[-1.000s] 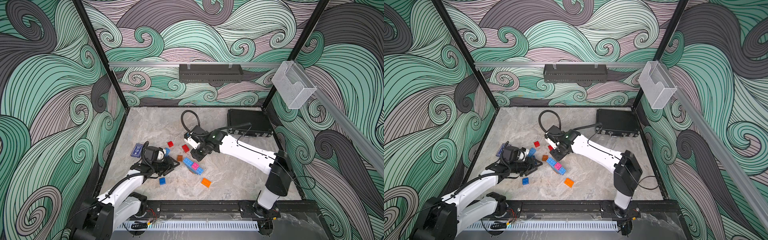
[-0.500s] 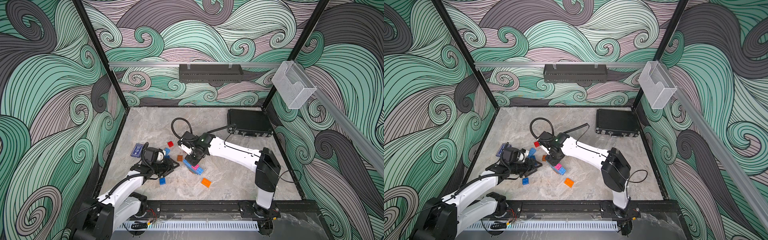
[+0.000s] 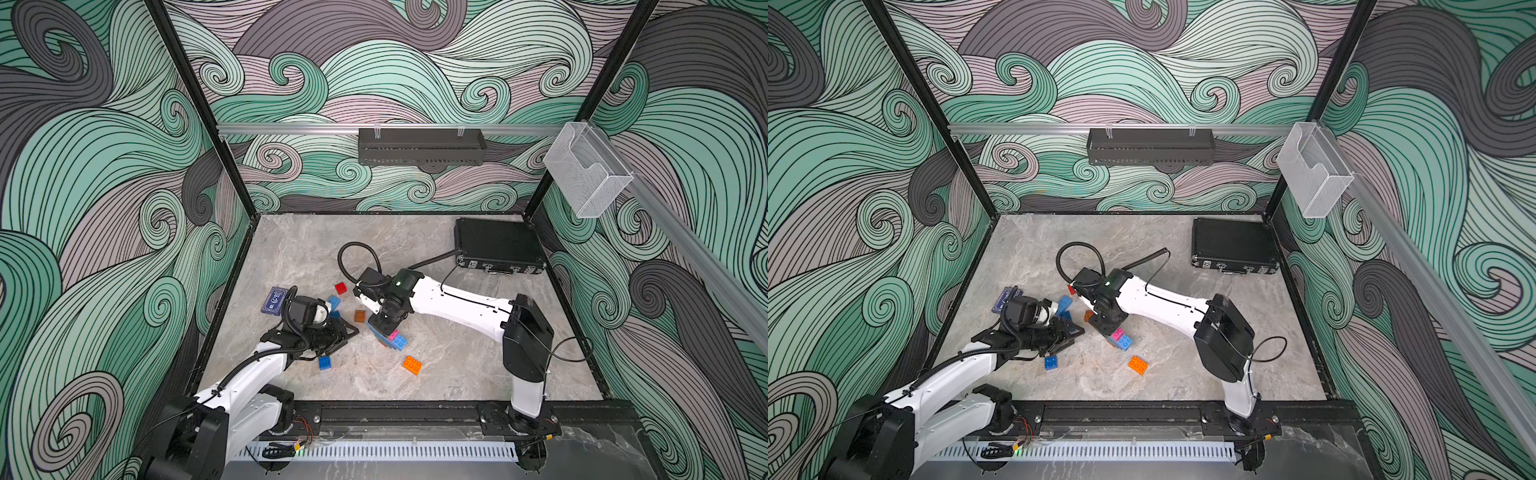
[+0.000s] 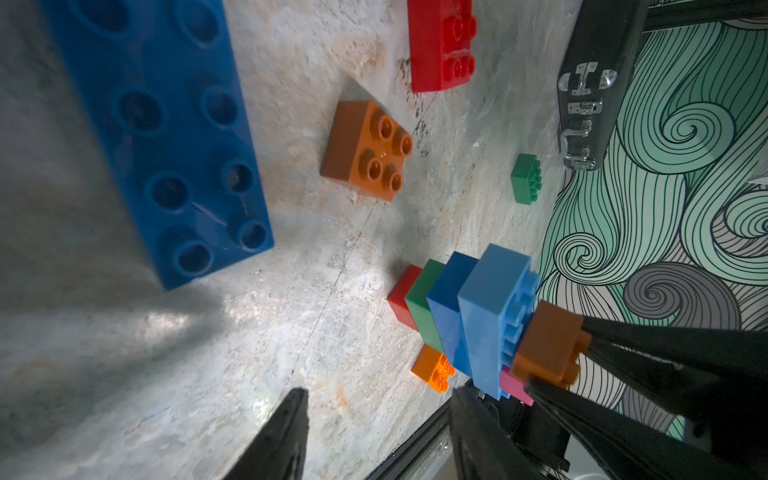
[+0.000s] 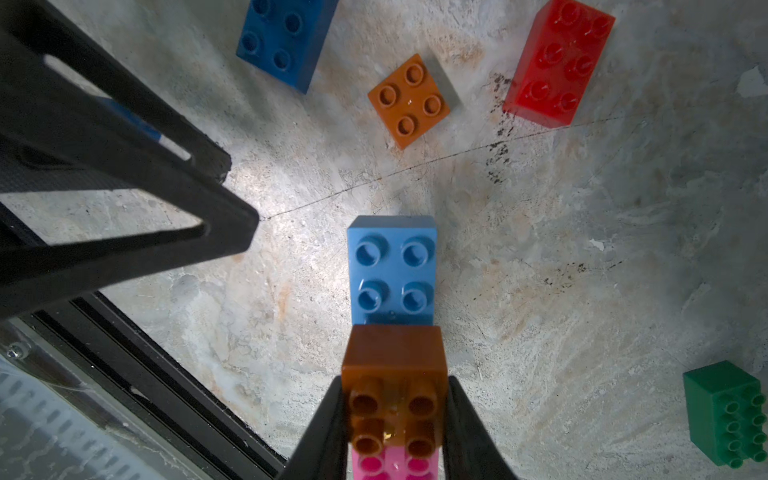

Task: Assemble a heart with lego
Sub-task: Assemble the lego brick with the lego brick.

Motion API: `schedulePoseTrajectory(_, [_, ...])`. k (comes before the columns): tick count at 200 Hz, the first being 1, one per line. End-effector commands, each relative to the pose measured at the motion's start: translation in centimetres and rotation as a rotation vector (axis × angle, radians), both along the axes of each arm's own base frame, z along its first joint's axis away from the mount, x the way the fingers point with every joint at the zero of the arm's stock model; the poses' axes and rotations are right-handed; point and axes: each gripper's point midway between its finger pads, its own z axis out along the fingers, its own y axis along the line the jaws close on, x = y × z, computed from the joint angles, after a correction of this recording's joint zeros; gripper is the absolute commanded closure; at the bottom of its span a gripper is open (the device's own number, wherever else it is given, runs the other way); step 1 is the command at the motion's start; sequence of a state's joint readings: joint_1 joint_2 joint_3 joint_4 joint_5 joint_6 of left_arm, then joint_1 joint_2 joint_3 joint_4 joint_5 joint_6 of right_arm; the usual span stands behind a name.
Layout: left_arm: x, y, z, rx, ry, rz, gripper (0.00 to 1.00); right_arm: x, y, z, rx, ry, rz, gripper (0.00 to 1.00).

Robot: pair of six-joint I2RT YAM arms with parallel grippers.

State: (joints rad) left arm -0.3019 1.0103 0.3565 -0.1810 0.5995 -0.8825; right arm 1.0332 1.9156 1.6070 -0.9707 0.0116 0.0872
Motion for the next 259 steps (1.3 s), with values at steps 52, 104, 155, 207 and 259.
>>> schedulePoseTrajectory(52, [0.2, 0.1, 0.2, -0.013, -0.008, 0.005, 0.44, -1.5, -1.4, -2.3, -0.144, 0.041, 0.071, 0.68])
schedulePoseTrajectory(104, [0.1, 0.2, 0.2, -0.012, -0.007, 0.008, 0.44, -2.7, -1.2, -3.4, -0.144, 0.132, 0.099, 0.68])
schedulePoseTrajectory(155, [0.2, 0.2, 0.2, -0.011, -0.004, 0.011, 0.44, -1.0, -3.0, -3.3, -0.248, 0.009, 0.118, 0.69])
schedulePoseTrajectory(207, [0.2, 0.2, 0.4, -0.014, -0.005, 0.012, 0.44, -1.0, -5.3, -5.9, -0.386, 0.025, 0.142, 0.70])
schedulePoseTrajectory(259, [0.2, -0.1, 0.6, -0.031, -0.005, 0.004, 0.44, -1.4, -3.8, -5.0, -0.283, 0.080, 0.152, 0.68])
